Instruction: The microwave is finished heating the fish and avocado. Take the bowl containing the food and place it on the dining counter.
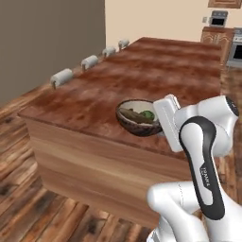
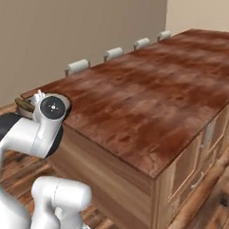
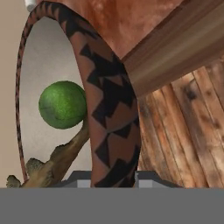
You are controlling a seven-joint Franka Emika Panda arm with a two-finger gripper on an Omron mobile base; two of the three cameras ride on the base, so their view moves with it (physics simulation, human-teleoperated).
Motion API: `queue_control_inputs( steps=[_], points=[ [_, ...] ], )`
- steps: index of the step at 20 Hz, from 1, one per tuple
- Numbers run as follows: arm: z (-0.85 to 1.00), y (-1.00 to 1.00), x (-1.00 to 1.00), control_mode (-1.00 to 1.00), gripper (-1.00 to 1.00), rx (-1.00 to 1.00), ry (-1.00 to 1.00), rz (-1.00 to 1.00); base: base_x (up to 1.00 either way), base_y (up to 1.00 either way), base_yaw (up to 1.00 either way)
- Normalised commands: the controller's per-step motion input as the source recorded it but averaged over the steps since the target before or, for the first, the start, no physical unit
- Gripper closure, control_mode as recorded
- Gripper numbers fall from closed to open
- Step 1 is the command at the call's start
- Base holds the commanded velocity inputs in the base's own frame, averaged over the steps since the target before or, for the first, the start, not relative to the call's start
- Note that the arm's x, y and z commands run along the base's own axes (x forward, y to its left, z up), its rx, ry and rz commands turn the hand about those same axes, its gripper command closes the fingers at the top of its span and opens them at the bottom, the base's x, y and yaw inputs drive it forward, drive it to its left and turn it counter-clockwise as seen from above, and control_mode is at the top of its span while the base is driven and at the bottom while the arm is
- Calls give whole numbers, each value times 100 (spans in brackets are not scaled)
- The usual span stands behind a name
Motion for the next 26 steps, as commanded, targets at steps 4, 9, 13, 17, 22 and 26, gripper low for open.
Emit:
queue_control_inputs(
  steps=[4,9,13,17,22,26],
  points=[
    [0,0,0,100,100,0,0,0,52,100,-33],
    [0,0,0,100,100,0,0,0,62,100,-43],
    [0,0,0,100,100,0,0,0,46,100,-38],
    [0,0,0,100,100,0,0,0,29,100,-37],
    [0,0,0,100,100,0,0,0,36,100,-48],
    [0,0,0,100,100,0,0,0,26,100,-51]
  ],
)
